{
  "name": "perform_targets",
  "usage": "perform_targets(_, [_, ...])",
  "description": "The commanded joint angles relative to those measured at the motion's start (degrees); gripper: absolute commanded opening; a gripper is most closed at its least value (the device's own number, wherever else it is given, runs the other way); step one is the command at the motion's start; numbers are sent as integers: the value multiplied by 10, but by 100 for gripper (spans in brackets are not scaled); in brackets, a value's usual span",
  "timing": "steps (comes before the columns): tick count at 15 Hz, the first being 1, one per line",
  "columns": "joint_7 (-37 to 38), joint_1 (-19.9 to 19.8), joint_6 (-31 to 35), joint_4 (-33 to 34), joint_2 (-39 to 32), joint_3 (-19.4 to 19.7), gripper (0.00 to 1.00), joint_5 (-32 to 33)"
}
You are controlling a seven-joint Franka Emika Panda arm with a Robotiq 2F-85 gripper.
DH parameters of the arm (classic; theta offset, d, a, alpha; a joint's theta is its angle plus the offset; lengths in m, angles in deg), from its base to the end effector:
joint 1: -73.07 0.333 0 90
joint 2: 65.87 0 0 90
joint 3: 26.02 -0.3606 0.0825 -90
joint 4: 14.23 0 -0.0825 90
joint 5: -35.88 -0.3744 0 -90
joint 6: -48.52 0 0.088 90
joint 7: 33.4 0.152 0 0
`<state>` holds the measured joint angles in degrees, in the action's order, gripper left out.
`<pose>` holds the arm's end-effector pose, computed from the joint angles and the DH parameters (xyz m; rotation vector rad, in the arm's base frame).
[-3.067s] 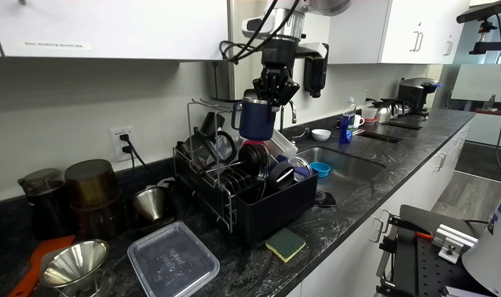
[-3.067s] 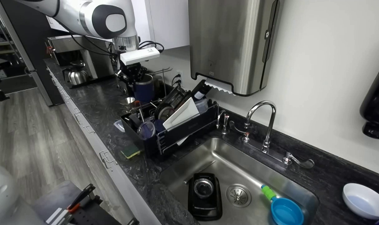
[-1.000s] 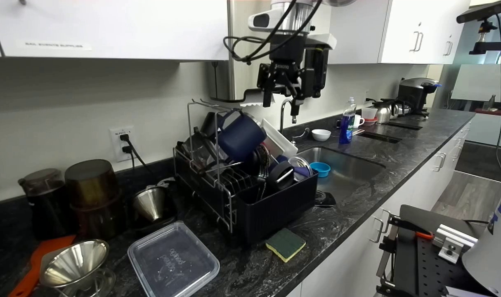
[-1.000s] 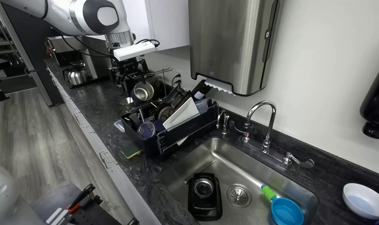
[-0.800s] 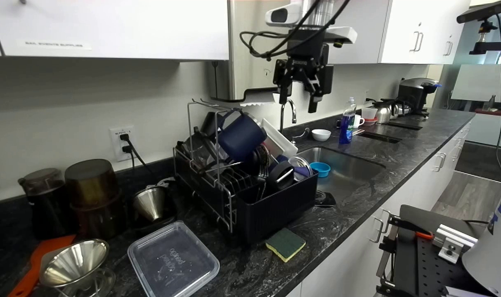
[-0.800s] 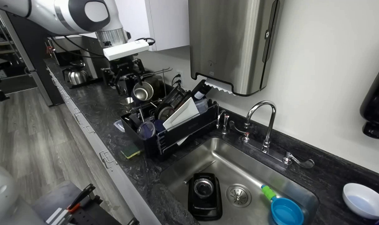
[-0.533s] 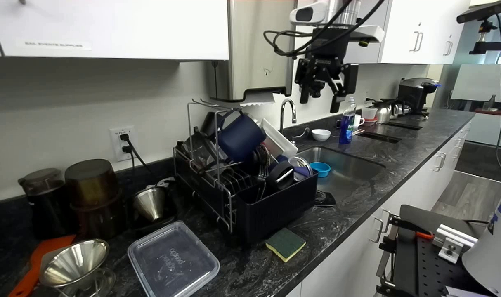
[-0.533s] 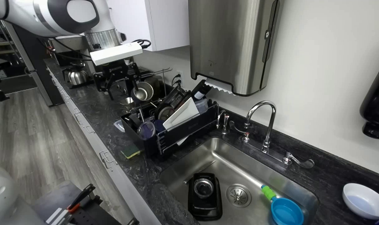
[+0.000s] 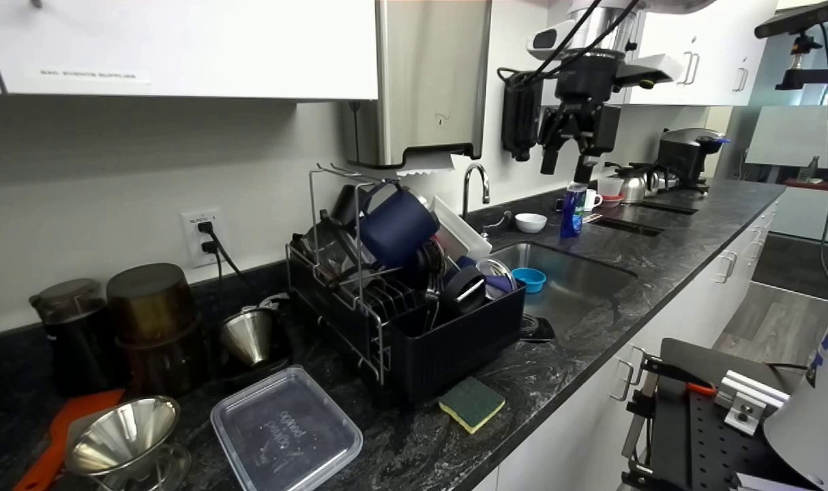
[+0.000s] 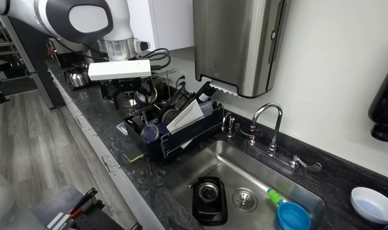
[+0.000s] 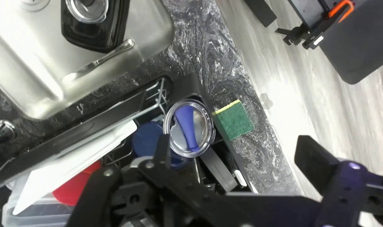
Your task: Take the blue mug from the sink and put it on the dish rack
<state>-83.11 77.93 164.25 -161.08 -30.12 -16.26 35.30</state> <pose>0.3350 -0.0306 0.4688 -2.8261 -1.2049 -0.1757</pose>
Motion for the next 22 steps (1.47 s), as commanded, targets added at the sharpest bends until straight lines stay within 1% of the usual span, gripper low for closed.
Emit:
perform_targets(1, [49, -21, -30, -4, 5, 22, 100, -40])
perform_targets(4, [92, -35, -44, -8, 4, 44, 100, -78])
perform_targets(6, [129, -47, -38, -14, 4, 51, 100, -97])
perform_targets(10, [231, -72, 1, -34, 11, 43, 100, -104])
perform_targets(14, [322, -83, 43, -53, 18, 25, 100, -92])
perform_targets(19, [401, -95, 88, -88, 38, -18, 100, -47])
perform_targets(22, [422, -97, 79, -110, 57, -34, 100, -8])
